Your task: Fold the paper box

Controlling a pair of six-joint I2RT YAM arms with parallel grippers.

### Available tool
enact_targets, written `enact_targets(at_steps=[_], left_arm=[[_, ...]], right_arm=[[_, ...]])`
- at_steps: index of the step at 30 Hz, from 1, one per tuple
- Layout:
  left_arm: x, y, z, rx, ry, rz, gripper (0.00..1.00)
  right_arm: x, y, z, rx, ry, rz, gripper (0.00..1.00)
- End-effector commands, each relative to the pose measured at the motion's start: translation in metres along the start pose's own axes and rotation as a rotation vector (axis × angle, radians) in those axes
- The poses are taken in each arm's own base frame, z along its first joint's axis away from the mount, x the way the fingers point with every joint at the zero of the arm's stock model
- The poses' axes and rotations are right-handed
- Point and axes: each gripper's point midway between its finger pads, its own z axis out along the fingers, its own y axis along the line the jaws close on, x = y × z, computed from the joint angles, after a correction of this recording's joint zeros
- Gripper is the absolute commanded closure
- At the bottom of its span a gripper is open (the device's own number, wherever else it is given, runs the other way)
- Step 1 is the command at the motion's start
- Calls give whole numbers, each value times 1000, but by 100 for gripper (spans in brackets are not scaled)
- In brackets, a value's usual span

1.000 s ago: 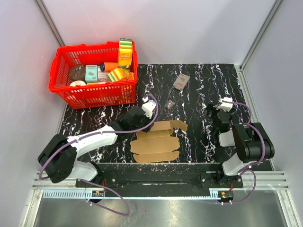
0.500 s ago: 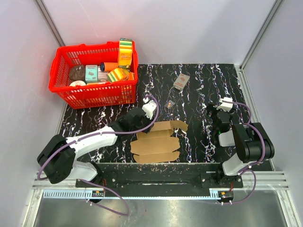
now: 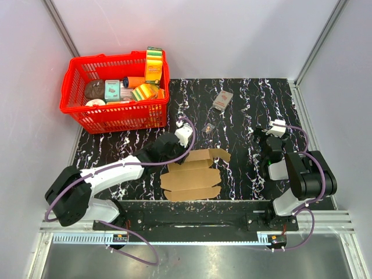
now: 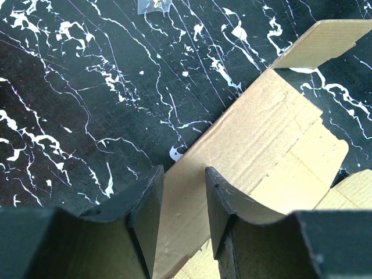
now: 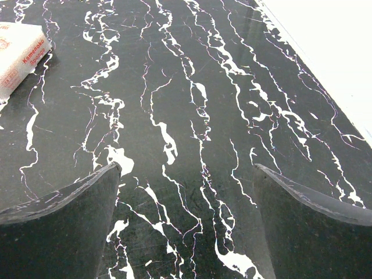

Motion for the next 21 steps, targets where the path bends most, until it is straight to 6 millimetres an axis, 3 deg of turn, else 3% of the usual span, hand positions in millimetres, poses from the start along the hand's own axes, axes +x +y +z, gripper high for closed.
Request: enact_targets(at_steps=[1,21], left_arm=[[-30,-3,-6,0,-83,-11,61],[-27,-5,-5,2,-74,-7,61]], right_arm=[[-27,-2,6,23,-90,27,0],[-27,-2,6,21,-90,27,0]])
